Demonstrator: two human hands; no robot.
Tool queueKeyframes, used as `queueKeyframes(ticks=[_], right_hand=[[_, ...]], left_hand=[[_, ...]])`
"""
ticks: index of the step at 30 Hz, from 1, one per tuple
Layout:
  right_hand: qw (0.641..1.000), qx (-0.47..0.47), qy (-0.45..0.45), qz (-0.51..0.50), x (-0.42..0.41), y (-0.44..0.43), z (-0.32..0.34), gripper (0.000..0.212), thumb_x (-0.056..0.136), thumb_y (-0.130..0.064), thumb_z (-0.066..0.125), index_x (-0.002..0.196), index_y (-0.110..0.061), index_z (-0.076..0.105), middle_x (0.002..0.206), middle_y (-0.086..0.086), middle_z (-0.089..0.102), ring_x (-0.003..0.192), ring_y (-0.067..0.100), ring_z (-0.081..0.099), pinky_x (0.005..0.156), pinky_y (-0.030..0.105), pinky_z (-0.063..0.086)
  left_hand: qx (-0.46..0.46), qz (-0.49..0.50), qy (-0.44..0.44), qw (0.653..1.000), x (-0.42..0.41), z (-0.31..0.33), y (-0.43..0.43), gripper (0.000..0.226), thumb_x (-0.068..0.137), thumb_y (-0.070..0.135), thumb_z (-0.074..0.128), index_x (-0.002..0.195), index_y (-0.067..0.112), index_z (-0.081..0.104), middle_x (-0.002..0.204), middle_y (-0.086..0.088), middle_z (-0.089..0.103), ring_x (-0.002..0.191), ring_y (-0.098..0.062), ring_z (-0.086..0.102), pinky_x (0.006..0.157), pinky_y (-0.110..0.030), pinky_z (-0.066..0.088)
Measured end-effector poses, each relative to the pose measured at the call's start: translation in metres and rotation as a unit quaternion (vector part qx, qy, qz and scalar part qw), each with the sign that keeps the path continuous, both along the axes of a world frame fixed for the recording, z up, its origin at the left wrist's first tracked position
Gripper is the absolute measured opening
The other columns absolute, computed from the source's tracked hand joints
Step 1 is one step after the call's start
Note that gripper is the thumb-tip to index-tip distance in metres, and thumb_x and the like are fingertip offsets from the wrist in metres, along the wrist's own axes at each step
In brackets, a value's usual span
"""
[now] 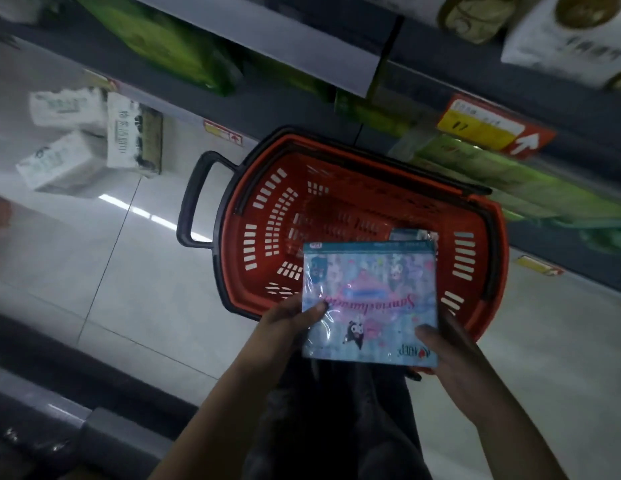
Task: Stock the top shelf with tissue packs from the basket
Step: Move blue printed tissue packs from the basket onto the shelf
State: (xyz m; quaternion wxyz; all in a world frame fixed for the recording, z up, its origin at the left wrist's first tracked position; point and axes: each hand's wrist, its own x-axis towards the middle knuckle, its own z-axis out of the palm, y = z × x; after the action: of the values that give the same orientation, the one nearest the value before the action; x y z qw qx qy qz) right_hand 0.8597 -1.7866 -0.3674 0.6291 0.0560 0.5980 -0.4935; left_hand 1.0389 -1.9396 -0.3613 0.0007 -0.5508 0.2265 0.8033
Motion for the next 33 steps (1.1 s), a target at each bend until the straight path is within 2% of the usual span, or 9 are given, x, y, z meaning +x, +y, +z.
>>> queueKeyframes(ticks=[1, 3, 6, 10, 13, 16, 22, 28, 33], right_hand=[[1.000, -0.001, 0.006, -0.001, 0.000, -0.001, 0.004, 0.053, 0.075, -0.028, 0.072, 0.126, -0.025, 0.055, 0.118, 0.000, 0.069, 0.107, 0.021, 0.066, 0.078, 0.036, 0.057], [0.999, 0.002, 0.024, 0.022, 0.001, -0.003, 0.014, 0.078, 0.057, -0.053, 0.084, 0.126, -0.030, 0.055, 0.120, -0.004, 0.067, 0.108, 0.017, 0.065, 0.078, 0.031, 0.057], [0.998, 0.017, 0.036, 0.044, 0.004, 0.000, 0.029, 0.091, 0.046, -0.065, 0.084, 0.127, -0.035, 0.054, 0.122, -0.008, 0.066, 0.111, 0.014, 0.064, 0.078, 0.024, 0.055], [0.998, 0.014, 0.031, 0.043, 0.012, 0.008, 0.048, 0.093, 0.047, -0.063, 0.084, 0.129, -0.034, 0.052, 0.122, -0.006, 0.066, 0.111, 0.016, 0.063, 0.078, 0.026, 0.056], [0.999, 0.016, 0.023, 0.038, 0.020, 0.014, 0.061, 0.092, 0.049, -0.061, 0.084, 0.131, -0.033, 0.051, 0.126, -0.002, 0.064, 0.114, 0.020, 0.062, 0.086, 0.037, 0.056], [0.999, 0.019, 0.033, 0.036, 0.025, 0.012, 0.080, 0.094, 0.047, -0.064, 0.084, 0.130, -0.033, 0.052, 0.126, -0.002, 0.063, 0.114, 0.019, 0.062, 0.096, 0.048, 0.049], [0.998, 0.025, 0.054, 0.020, 0.032, 0.012, 0.121, 0.096, 0.045, -0.065, 0.084, 0.129, -0.032, 0.054, 0.125, -0.005, 0.064, 0.114, 0.017, 0.062, 0.094, 0.041, 0.051], [0.999, -0.002, 0.038, 0.022, 0.033, 0.004, 0.179, 0.102, 0.036, -0.062, 0.088, 0.126, -0.027, 0.056, 0.118, -0.005, 0.068, 0.107, 0.015, 0.065, 0.074, 0.024, 0.056], [0.999, -0.038, 0.017, -0.026, 0.024, -0.016, 0.223, 0.089, 0.046, -0.041, 0.092, 0.125, -0.021, 0.057, 0.120, 0.003, 0.067, 0.111, 0.024, 0.064, 0.078, 0.032, 0.057]], left_hand=[[0.004, 0.009, 0.003, 1.000, 0.002, 0.004, 0.004, 0.033, 0.090, 0.011, 0.058, 0.120, -0.001, 0.063, 0.118, -0.024, 0.066, 0.110, -0.041, 0.063, 0.095, -0.051, 0.051], [0.002, 0.018, -0.006, 1.000, 0.004, 0.013, 0.011, 0.032, 0.091, 0.012, 0.058, 0.120, 0.001, 0.064, 0.118, -0.024, 0.066, 0.109, -0.040, 0.064, 0.095, -0.051, 0.051], [0.005, 0.027, -0.022, 0.999, 0.007, 0.025, 0.018, 0.033, 0.085, 0.014, 0.061, 0.116, 0.004, 0.065, 0.115, -0.023, 0.068, 0.105, -0.041, 0.065, 0.094, -0.055, 0.050], [-0.002, 0.023, -0.022, 0.999, 0.012, 0.046, 0.021, 0.036, 0.080, 0.015, 0.064, 0.114, 0.003, 0.066, 0.111, -0.022, 0.070, 0.101, -0.040, 0.068, 0.088, -0.052, 0.055], [-0.010, 0.015, -0.018, 1.000, 0.017, 0.066, 0.021, 0.034, 0.080, 0.015, 0.064, 0.112, 0.004, 0.066, 0.105, -0.018, 0.072, 0.094, -0.035, 0.071, 0.072, -0.038, 0.060], [-0.030, 0.005, -0.026, 0.999, 0.019, 0.087, 0.019, 0.029, 0.086, 0.016, 0.062, 0.114, 0.008, 0.065, 0.104, -0.015, 0.073, 0.094, -0.032, 0.071, 0.071, -0.036, 0.060], [-0.045, 0.016, -0.038, 0.998, 0.021, 0.139, 0.023, 0.022, 0.092, 0.011, 0.056, 0.111, 0.003, 0.064, 0.097, -0.015, 0.074, 0.081, -0.025, 0.073, 0.059, -0.026, 0.056], [-0.063, -0.008, -0.021, 0.998, 0.029, 0.196, 0.015, 0.025, 0.091, 0.017, 0.057, 0.111, 0.005, 0.064, 0.098, -0.015, 0.074, 0.088, -0.030, 0.072, 0.063, -0.029, 0.057], [-0.121, -0.047, -0.018, 0.991, 0.024, 0.239, -0.002, 0.025, 0.092, 0.023, 0.057, 0.111, 0.008, 0.065, 0.098, -0.010, 0.075, 0.086, -0.023, 0.073, 0.062, -0.023, 0.056]])
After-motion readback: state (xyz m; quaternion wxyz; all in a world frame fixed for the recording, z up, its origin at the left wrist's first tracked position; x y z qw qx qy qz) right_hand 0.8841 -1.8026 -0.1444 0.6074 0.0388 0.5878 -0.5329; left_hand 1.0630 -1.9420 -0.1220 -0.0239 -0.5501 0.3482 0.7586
